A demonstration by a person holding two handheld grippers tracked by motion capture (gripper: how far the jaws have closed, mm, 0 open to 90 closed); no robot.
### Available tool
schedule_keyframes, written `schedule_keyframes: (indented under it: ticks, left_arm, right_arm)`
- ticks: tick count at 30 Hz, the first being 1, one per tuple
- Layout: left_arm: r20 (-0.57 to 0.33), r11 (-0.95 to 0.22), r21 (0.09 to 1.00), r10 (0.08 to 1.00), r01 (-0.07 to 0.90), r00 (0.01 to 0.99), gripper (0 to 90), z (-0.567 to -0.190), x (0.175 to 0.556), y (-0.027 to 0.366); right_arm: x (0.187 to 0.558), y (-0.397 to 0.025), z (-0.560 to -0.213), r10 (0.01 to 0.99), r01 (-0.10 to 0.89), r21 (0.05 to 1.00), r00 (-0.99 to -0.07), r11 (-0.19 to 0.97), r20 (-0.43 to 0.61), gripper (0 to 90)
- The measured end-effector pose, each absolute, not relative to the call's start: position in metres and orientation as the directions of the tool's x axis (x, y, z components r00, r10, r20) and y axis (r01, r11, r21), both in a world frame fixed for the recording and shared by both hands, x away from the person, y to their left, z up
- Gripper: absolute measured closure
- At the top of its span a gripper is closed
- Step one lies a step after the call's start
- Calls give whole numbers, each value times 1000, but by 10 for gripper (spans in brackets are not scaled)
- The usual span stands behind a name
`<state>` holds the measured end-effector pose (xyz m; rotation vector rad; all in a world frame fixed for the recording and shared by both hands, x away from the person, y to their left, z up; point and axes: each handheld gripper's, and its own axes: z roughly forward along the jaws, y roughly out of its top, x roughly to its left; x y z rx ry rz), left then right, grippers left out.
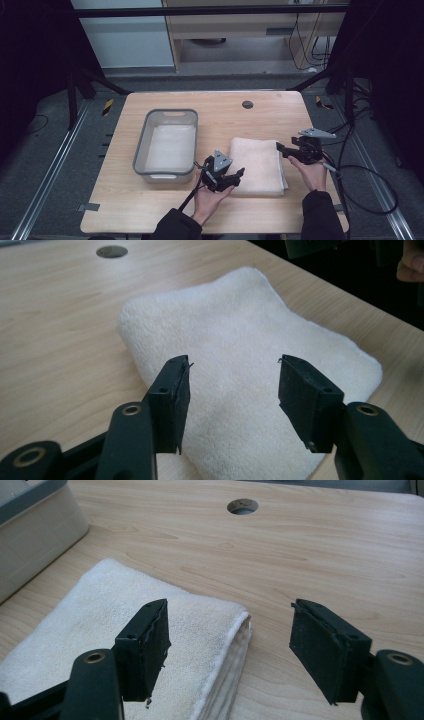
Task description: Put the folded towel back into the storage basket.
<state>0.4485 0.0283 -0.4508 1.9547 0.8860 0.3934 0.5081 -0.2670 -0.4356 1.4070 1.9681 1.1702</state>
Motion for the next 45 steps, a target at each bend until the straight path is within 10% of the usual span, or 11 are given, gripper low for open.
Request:
schedule_keyframes:
  ticks: [45]
  left_arm:
    - [-260, -271, 738, 731, 618, 631, 336, -504, 473, 29]
  right_arm:
    - [528, -253, -493, 921, 684, 722, -339, 102, 191, 312]
